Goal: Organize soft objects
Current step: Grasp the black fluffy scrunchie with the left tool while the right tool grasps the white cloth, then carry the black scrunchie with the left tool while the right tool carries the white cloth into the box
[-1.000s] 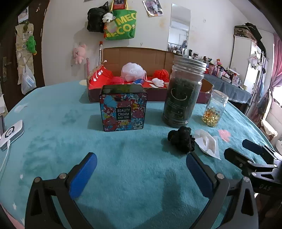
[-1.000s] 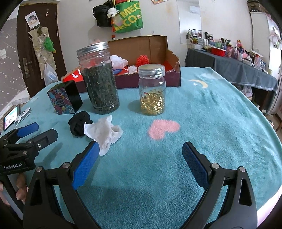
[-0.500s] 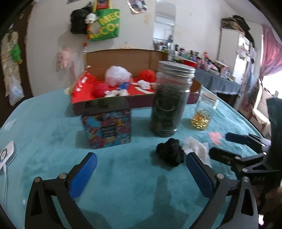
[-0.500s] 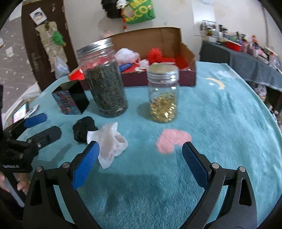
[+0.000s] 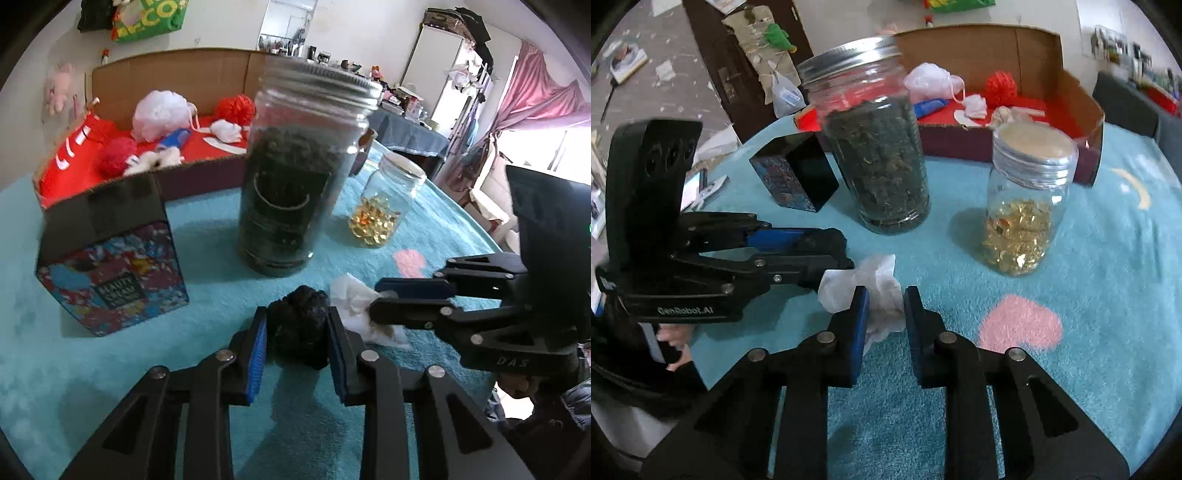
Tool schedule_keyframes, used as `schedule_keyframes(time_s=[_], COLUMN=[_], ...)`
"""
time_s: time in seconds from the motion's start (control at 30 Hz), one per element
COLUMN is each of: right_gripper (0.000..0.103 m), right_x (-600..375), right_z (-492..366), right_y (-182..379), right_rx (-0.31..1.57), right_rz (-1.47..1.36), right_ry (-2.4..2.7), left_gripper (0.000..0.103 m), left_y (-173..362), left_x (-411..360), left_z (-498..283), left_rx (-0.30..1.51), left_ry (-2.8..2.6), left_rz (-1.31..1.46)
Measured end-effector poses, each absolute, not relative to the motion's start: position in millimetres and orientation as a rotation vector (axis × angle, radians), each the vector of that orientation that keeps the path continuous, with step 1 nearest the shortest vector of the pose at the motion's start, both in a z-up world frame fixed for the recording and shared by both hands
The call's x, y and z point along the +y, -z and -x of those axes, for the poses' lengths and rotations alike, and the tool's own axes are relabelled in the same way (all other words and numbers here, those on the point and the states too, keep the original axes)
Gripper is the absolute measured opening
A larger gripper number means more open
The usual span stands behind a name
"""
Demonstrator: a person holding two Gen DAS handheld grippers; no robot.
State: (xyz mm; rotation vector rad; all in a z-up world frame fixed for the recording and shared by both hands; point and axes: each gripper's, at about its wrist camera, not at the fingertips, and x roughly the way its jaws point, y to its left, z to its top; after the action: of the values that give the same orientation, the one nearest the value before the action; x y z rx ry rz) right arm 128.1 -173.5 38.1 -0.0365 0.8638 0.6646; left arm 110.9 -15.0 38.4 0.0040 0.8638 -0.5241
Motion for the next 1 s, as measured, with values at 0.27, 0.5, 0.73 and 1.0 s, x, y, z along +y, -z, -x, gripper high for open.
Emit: schedule_keyframes(time_s=[0.27, 0.5, 0.73, 1.0], right_gripper=[0.007, 0.007, 0.007, 0.007], right_x=[-178, -173, -172, -188], right_z=[-118, -118, -117, -116], right_y=[-63, -70, -68, -65], right_rx=[0.754, 0.733, 0.742, 0.757], right_rz=[-0.021, -0.028, -0.018, -0.032], right_ry=[-0.639, -0.647, -0.635, -0.587], left_gripper=[0.027, 0.027, 0.027, 0.027], left_y=[-52, -60, -60, -59], left_x=[-11, -5, 0, 26], left_z=[-105, -102, -102, -102], left_rx=[0.822, 0.800, 0.809, 0.822], left_ry=[0.494, 0.495, 0.481, 0.426], left_rz=[-0.005, -0.004, 0.004, 0.036])
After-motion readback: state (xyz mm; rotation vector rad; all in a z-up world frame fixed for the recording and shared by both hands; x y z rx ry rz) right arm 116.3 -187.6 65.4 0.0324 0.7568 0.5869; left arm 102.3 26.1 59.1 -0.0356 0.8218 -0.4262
